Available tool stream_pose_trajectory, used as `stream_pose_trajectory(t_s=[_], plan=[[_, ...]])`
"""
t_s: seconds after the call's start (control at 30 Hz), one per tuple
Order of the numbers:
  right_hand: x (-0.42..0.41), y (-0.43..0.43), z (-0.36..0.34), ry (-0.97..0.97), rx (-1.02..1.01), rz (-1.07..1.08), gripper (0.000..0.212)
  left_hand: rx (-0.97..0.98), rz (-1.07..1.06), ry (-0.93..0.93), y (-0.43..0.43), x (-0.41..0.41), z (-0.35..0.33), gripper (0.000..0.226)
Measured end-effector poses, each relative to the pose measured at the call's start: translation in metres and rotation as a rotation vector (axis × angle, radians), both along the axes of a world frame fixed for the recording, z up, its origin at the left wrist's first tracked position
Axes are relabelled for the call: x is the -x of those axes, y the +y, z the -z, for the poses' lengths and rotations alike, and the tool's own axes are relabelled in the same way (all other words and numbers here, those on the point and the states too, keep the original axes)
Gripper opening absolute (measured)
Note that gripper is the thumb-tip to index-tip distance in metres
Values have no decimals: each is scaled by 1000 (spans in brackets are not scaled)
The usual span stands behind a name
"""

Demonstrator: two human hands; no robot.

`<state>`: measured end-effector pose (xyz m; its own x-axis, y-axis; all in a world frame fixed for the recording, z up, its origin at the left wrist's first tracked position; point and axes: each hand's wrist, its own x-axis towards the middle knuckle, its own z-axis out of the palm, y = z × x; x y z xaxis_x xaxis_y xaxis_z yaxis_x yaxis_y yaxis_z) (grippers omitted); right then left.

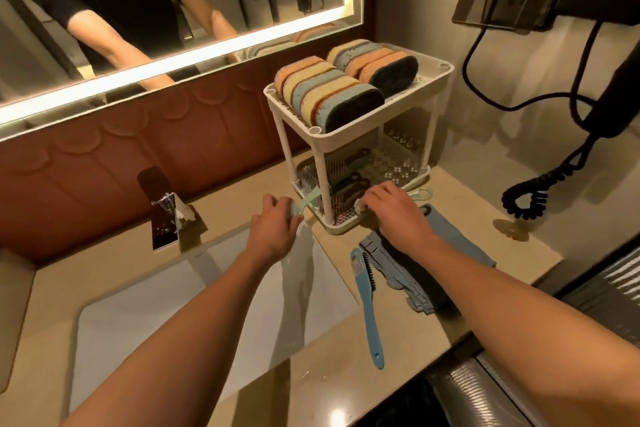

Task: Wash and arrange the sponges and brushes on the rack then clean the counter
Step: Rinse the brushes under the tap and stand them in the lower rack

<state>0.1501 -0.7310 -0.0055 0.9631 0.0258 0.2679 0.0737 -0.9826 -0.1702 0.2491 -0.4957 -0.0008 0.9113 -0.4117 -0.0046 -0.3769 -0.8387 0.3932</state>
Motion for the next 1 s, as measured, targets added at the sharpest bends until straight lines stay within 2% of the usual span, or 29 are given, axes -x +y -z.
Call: stream_pose_trajectory(t_s=[0.2, 0.43, 0.67, 0.73, 0.8, 0.9, 1.0], plan=[[-28, -17, 9, -7, -60, 23, 43, 72, 61, 2, -23, -29, 5, 40], [-65, -16, 22, 41, -39, 103, 37, -13, 44, 19, -46, -61, 25, 41], [-91, -19, 27, 117, -53, 35, 36, 8, 82, -7, -72, -80, 31, 22], [-95, -19, 31, 115, -66, 37, 35, 69, 105, -4, -79, -82, 29, 25], [-98, -19, 37, 114, -108, 43, 35, 191, 104, 42, -84, -84, 34, 38], [-105, -18, 44, 92, -183, 84, 26, 370, -82, 214, -89, -82, 39, 64], [-108, -16, 52, 76, -252, 144, 24, 552, 122, 146, -96, -75, 42, 59]])
